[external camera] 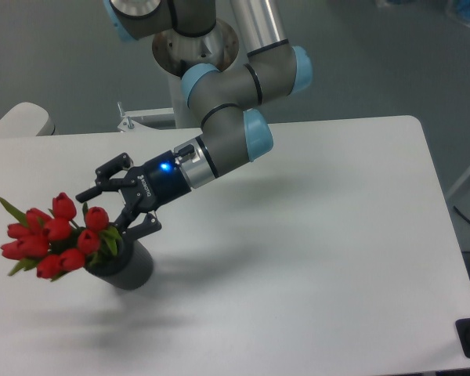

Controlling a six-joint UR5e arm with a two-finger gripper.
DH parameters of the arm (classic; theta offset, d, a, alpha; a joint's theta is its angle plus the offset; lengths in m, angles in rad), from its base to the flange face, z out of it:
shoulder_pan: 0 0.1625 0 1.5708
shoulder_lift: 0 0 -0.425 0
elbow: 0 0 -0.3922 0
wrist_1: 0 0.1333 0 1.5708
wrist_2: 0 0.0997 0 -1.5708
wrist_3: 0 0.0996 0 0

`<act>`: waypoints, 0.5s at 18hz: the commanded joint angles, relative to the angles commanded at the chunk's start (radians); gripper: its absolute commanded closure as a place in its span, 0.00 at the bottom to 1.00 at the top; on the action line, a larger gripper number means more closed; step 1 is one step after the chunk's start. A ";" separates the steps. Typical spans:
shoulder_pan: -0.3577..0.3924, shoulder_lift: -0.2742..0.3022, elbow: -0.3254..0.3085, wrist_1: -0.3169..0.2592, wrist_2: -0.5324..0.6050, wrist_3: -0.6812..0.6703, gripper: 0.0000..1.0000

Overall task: Insert the flowers into the vase
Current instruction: 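Open the gripper to release the tulips in the vase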

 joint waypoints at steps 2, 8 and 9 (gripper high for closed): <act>0.015 0.021 -0.022 -0.002 0.000 0.002 0.00; 0.061 0.057 -0.063 -0.002 0.000 0.008 0.00; 0.069 0.060 -0.063 -0.002 0.000 0.006 0.00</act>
